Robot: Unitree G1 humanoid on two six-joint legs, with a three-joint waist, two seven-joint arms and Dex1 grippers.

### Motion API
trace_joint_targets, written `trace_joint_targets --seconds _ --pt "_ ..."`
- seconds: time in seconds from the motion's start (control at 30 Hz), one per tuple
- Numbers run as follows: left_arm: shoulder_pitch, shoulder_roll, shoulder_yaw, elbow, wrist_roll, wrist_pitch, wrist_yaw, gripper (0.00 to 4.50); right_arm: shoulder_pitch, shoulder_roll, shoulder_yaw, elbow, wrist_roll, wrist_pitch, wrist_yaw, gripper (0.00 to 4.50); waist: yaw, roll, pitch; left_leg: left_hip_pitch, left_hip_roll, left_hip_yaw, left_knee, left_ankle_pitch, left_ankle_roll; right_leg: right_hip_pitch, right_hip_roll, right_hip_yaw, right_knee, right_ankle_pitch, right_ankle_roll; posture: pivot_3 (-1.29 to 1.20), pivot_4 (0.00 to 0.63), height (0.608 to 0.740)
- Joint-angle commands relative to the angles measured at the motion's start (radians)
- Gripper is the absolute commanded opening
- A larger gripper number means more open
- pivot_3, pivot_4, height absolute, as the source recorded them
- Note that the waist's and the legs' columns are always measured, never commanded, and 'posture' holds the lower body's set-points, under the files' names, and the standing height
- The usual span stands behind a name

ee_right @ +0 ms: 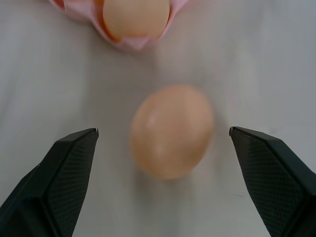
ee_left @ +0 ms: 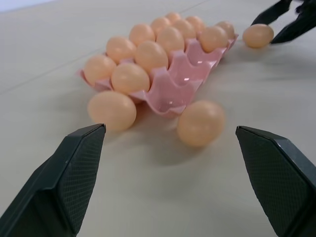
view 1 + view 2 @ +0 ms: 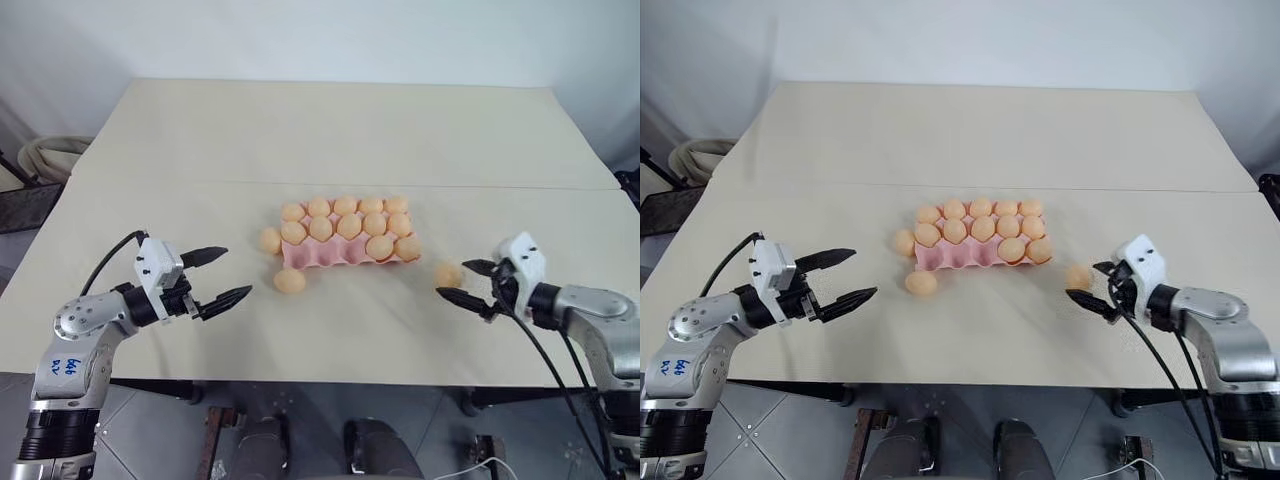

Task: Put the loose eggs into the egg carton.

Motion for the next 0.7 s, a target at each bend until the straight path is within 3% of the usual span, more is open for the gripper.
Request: trace_joint_targets --seconds 0.03,0.1,0.3,0.5,0.7 --pt "0.020 0.003 0.023 -0.054 -0.019 0.000 0.008 4.50 -0.039 0.019 0.004 0.024 -0.018 -0.016 -0.021 4.28 -0.002 0.000 0.000 0.000 0.000 0.000 0.000 0.000 0.000 0.000 0.000 0.000 0.000 0.000 0.000 0.00 0.150 0.740" --pt "0.035 0.004 0.033 -0.065 -0.022 0.000 0.011 4.50 -0.048 0.033 -0.004 0.022 -0.009 -0.032 -0.019 3.87 -0.003 0.000 0.000 0.000 0.000 0.000 0.000 0.000 0.000 0.000 0.000 0.000 0.001 0.000 0.000 0.00 0.150 0.740" --pt "0.069 -0.003 0.042 -0.087 -0.025 -0.005 0.027 4.50 -0.012 0.027 -0.016 -0.017 -0.010 -0.100 0.015 1.85 -0.002 0.000 0.000 0.001 0.000 0.000 0.002 0.000 0.000 0.001 0.001 0.000 0.002 0.000 0.001 0.00 0.150 0.740" --pt "0.138 -0.004 0.091 -0.104 -0.023 -0.010 0.057 4.50 -0.012 0.011 -0.041 -0.178 0.099 -0.055 0.095 1.74 -0.007 0.000 0.000 0.001 0.000 0.000 0.001 0.000 0.000 0.001 0.001 0.000 0.002 0.000 0.001 0.00 0.150 0.740" --pt "0.181 -0.017 0.108 -0.109 -0.019 -0.013 0.082 4.50 -0.238 0.117 0.112 -0.196 0.073 0.082 0.006 1.74 -0.027 0.000 0.000 0.002 0.001 0.000 0.002 -0.001 -0.005 0.001 0.001 0.001 0.004 0.000 0.001 0.00 0.150 0.740"
